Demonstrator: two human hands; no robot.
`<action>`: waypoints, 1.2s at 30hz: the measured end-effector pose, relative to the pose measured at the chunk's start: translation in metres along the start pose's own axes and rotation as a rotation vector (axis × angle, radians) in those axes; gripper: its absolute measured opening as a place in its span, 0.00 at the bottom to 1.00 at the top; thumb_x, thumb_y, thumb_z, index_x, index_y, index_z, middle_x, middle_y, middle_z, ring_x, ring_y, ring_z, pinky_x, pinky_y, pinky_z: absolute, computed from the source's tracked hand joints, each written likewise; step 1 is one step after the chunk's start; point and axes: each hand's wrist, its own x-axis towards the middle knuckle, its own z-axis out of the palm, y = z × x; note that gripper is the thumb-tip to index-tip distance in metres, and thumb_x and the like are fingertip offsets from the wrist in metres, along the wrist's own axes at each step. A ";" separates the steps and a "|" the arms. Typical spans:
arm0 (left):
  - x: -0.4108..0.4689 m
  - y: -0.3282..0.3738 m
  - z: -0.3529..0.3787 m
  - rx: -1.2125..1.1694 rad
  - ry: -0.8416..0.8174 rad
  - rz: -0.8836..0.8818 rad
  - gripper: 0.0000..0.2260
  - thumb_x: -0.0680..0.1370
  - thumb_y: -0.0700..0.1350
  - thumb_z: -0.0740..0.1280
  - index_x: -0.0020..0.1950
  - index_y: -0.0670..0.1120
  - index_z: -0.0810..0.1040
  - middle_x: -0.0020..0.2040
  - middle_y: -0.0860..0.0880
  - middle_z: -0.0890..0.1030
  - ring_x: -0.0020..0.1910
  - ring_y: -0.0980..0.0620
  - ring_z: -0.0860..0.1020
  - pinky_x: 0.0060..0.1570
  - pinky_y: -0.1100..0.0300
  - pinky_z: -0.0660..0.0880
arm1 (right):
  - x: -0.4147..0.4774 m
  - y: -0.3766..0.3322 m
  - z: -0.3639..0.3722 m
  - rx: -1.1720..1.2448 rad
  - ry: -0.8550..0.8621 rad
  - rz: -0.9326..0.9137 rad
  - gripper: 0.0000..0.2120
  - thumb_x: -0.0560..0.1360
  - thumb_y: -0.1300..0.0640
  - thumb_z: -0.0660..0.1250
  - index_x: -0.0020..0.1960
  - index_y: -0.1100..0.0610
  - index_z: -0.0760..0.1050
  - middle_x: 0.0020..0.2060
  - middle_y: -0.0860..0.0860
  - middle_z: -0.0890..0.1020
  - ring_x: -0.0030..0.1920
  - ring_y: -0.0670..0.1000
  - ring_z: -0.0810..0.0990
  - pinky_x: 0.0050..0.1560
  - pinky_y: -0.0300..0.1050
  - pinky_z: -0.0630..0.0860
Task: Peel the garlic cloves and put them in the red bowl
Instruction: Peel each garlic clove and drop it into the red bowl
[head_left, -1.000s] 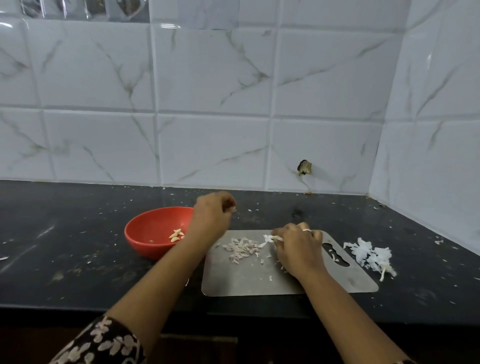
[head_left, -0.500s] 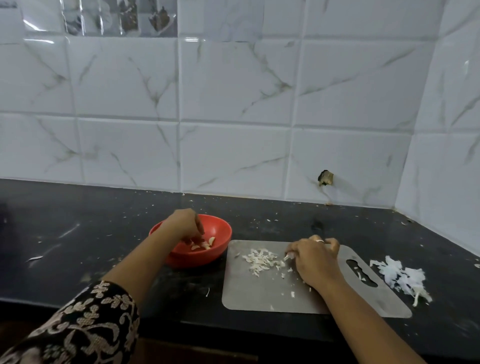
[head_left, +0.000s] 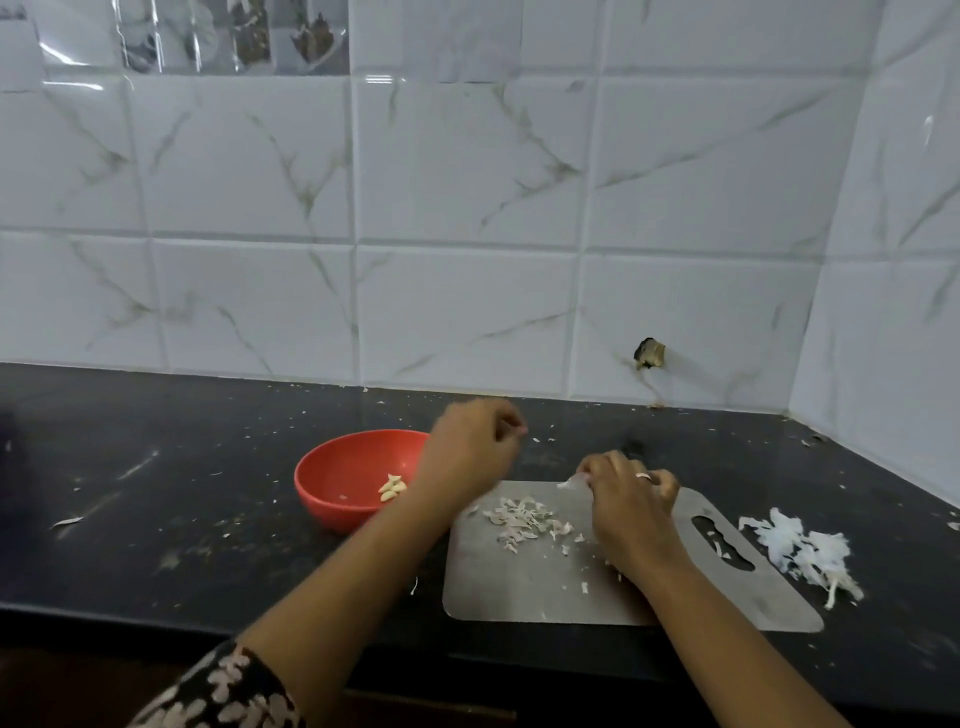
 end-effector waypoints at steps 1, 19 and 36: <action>-0.007 0.008 0.014 -0.013 -0.033 0.046 0.04 0.75 0.45 0.68 0.47 0.51 0.83 0.43 0.53 0.84 0.43 0.54 0.81 0.49 0.58 0.77 | -0.001 0.000 0.000 0.022 0.006 -0.001 0.17 0.79 0.64 0.54 0.61 0.46 0.69 0.58 0.45 0.71 0.60 0.48 0.71 0.60 0.47 0.50; -0.019 -0.016 0.070 -0.121 -0.080 -0.018 0.08 0.78 0.39 0.66 0.53 0.51 0.81 0.47 0.55 0.84 0.43 0.62 0.80 0.45 0.71 0.76 | 0.001 0.001 -0.004 0.071 -0.054 0.045 0.08 0.83 0.54 0.56 0.55 0.48 0.74 0.45 0.43 0.73 0.54 0.47 0.74 0.47 0.43 0.50; -0.024 -0.015 0.066 -0.505 0.130 0.029 0.06 0.70 0.42 0.76 0.38 0.53 0.82 0.39 0.58 0.83 0.37 0.58 0.80 0.38 0.63 0.76 | -0.014 -0.012 -0.024 1.248 -0.122 0.182 0.05 0.72 0.63 0.73 0.47 0.58 0.83 0.36 0.51 0.86 0.37 0.42 0.83 0.37 0.32 0.75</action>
